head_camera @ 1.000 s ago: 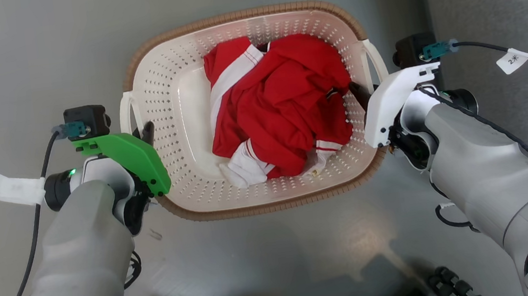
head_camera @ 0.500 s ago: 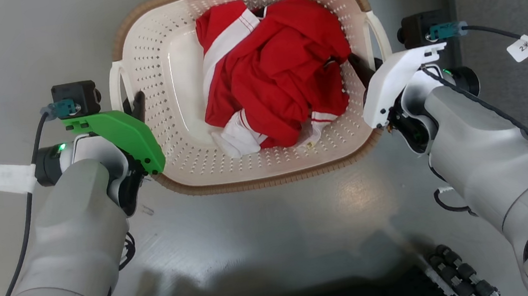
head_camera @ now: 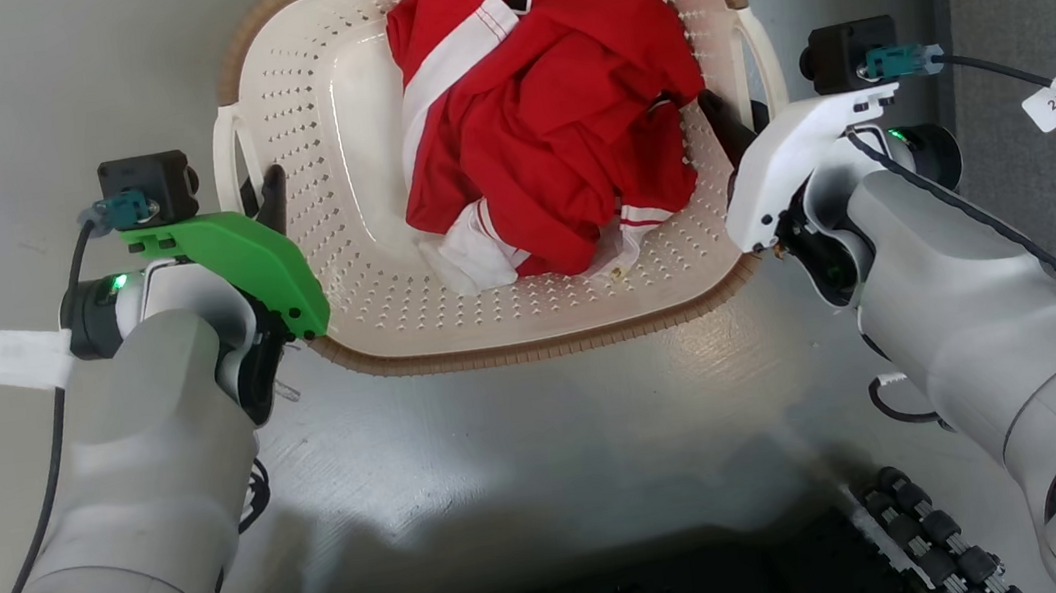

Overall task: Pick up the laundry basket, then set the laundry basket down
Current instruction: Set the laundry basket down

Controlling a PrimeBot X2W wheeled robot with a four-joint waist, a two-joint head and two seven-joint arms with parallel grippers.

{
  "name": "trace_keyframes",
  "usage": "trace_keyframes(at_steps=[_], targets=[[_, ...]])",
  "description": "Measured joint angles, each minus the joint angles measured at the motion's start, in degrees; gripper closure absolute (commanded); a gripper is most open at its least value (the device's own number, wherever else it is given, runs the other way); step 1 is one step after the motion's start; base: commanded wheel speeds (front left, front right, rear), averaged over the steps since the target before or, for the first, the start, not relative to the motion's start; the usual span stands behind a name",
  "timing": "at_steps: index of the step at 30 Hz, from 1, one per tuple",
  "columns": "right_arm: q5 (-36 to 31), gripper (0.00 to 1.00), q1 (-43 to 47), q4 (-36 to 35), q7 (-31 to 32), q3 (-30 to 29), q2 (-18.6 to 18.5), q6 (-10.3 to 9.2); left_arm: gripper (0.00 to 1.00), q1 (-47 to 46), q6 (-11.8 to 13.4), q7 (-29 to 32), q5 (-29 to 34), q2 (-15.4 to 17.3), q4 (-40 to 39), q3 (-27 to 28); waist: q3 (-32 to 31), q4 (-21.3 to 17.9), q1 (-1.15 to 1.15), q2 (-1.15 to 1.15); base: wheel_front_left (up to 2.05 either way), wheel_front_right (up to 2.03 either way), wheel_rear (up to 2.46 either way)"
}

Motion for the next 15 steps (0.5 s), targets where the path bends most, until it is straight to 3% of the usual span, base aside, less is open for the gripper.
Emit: trace_keyframes(at_steps=[5, 6, 7, 8, 15], targets=[[0.0, 1.0, 0.0, 0.8, -0.3, 0.1, 0.1, 0.1, 0.98, 0.0, 0.0, -0.2, 0.0, -0.2, 0.3, -0.4, 0.4, 0.1, 0.0, 0.0, 0.0, 0.0, 0.0], [0.0, 0.75, 0.0, 1.1, -0.3, 0.0, 0.2, 0.14, 0.6, 0.0, 0.0, -0.2, 0.0, -0.3, 0.4, -0.4, 0.4, 0.1, -0.01, 0.0, 0.0, 0.0, 0.0], [0.0, 0.21, 0.0, 1.3, -0.3, 0.0, 0.2, 0.23, 0.0, 0.0, 0.0, -0.2, 0.0, -0.4, 0.5, -0.4, 0.5, 0.1, -0.01, 0.0, 0.0, 0.0, 0.0], [0.1, 0.0, 0.0, 1.7, -0.3, 0.0, 0.1, 0.64, 0.0, 0.0, 0.0, -0.4, 0.0, -0.3, 0.8, -0.4, 0.5, 0.1, -0.01, 0.0, 0.0, 0.0, 0.0], [0.8, 0.0, 0.0, 4.0, -0.3, -0.7, -0.2, 1.09, 0.0, -0.1, 0.0, -0.5, 0.0, 0.1, 1.7, -0.4, 0.5, 0.1, -0.01, 0.0, 0.0, 0.0, 0.0]])
